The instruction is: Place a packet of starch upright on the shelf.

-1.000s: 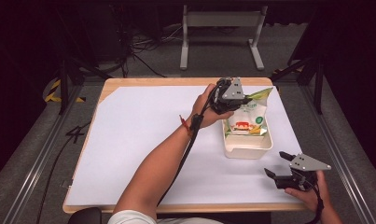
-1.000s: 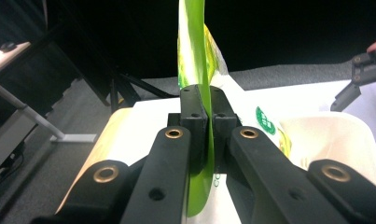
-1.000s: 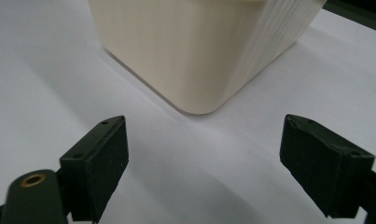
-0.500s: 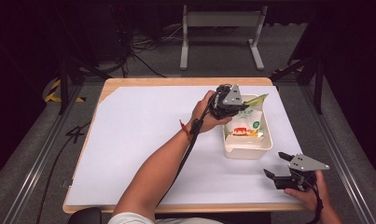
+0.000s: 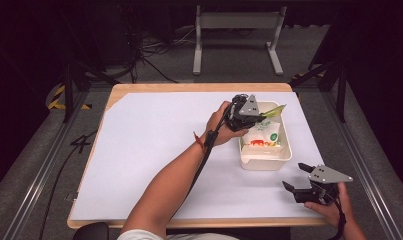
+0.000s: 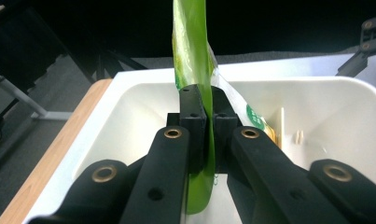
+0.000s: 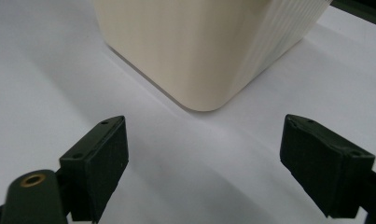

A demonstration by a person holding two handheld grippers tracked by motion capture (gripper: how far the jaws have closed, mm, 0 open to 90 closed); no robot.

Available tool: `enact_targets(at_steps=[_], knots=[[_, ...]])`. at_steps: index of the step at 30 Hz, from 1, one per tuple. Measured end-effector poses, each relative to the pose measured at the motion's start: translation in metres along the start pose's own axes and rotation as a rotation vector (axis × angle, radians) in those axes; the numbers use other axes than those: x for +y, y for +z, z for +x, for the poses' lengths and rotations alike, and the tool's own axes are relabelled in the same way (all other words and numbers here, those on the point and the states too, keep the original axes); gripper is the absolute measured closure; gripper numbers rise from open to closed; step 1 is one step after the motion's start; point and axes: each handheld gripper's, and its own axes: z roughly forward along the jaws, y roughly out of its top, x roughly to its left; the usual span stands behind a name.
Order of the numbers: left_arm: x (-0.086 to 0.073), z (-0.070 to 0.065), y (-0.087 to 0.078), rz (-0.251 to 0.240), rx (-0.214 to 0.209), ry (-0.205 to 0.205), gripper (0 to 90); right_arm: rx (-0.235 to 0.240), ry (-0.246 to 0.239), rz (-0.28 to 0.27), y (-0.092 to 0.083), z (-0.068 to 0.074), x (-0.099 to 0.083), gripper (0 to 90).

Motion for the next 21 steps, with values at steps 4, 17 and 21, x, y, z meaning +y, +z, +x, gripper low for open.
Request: enact_targets(at_steps=[4, 17, 21], knots=[[-0.0006, -0.0002, 0.0007, -0.001, -0.001, -0.002, 87.3, 0.0, 0.003, 0.002, 0.0003, -0.0002, -0.0003, 15.2], [-0.0031, -0.0042, 0.0038, 0.006, 0.006, -0.018, 84.0, 0.002, -0.001, 0.006, 0.0007, 0.0006, 0.0002, 15.2], [-0.0051, -0.0058, 0.0038, -0.002, 0.017, -0.024, 82.6, 0.004, -0.003, 0.008, 0.0009, 0.0004, 0.0001, 15.1]])
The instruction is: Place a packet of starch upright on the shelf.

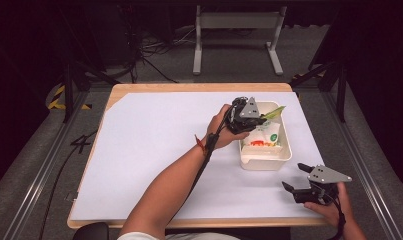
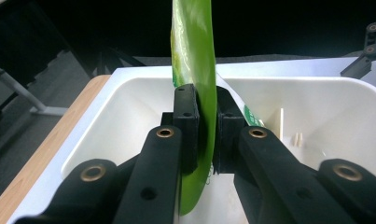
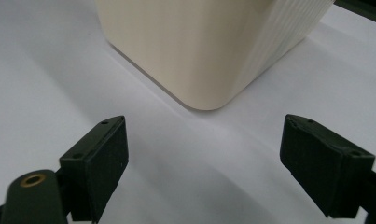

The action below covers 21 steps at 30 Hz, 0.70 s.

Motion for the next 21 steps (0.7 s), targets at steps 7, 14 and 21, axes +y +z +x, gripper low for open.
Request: enact_targets(at_steps=[7, 14, 21], knots=[[0.0, -0.004, -0.005, -0.032, 0.089, 0.0, 77.2, 0.003, -0.004, 0.009, 0.001, 0.0, 0.0, 15.0], [0.0, 0.0, -0.017, -0.05, 0.118, -0.015, 74.6, 0.004, -0.006, 0.009, 0.001, 0.001, 0.0, 14.9], [-0.001, 0.001, -0.026, -0.044, 0.12, -0.008, 73.9, 0.002, -0.011, 0.005, 0.001, 0.001, 0.0, 14.9]])
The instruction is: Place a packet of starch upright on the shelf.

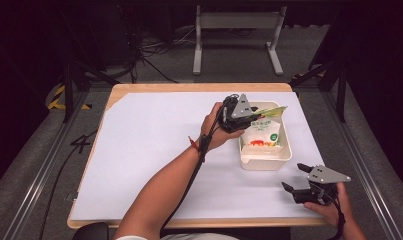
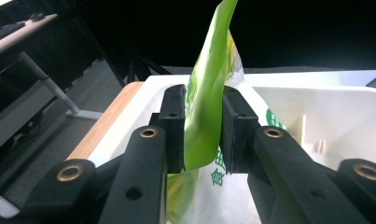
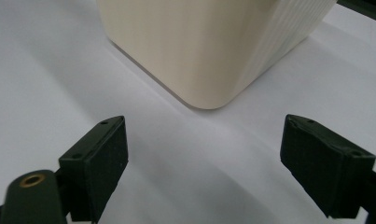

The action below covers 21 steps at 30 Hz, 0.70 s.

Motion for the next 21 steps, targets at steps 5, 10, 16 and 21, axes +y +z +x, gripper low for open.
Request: enact_targets(at_steps=[5, 10, 16, 21], knots=[[-0.001, 0.001, -0.005, 0.004, -0.003, 0.001, 71.2, 0.001, 0.0, -0.001, 0.0, 0.0, 0.0, 14.9], [-0.001, 0.001, -0.012, 0.003, 0.007, 0.007, 64.5, 0.003, 0.001, -0.001, 0.0, 0.0, 0.0, 14.9], [-0.004, 0.007, -0.025, 0.015, 0.011, 0.0, 57.5, 0.005, -0.001, 0.002, 0.0, 0.001, 0.0, 14.9], [-0.01, 0.012, -0.034, 0.023, 0.007, -0.002, 49.2, 0.008, 0.0, 0.007, 0.001, 0.0, 0.0, 14.9]])
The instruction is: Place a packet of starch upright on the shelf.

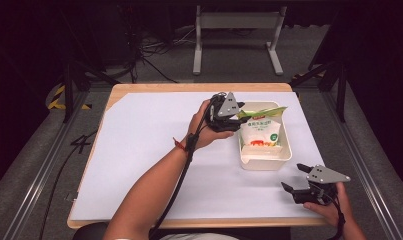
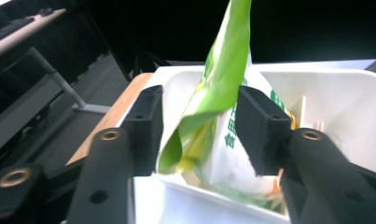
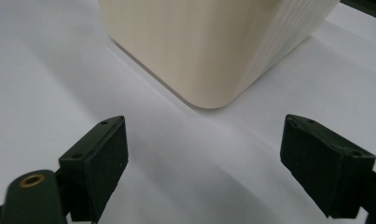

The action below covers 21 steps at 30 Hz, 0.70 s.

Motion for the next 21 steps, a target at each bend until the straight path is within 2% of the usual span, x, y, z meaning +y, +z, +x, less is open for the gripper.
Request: enact_targets(at_steps=[6, 10, 12, 14, 21], knots=[[-0.008, 0.003, -0.006, 0.026, 0.018, -0.021, 39.1, 0.001, -0.002, 0.0, 0.0, 0.001, 0.0, 14.9], [-0.012, 0.005, -0.01, 0.046, 0.041, -0.019, 33.9, 0.001, -0.002, 0.0, 0.0, 0.001, 0.0, 14.9], [-0.014, 0.005, -0.013, 0.059, 0.035, -0.021, 30.7, 0.002, -0.002, 0.001, 0.0, 0.001, 0.0, 14.9], [-0.015, 0.005, -0.016, 0.065, 0.047, -0.011, 28.6, 0.002, -0.003, 0.0, 0.0, 0.001, 0.0, 14.9], [-0.023, 0.005, -0.025, 0.07, 0.046, -0.026, 23.6, 0.002, -0.008, -0.001, 0.0, 0.001, 0.001, 14.9]])
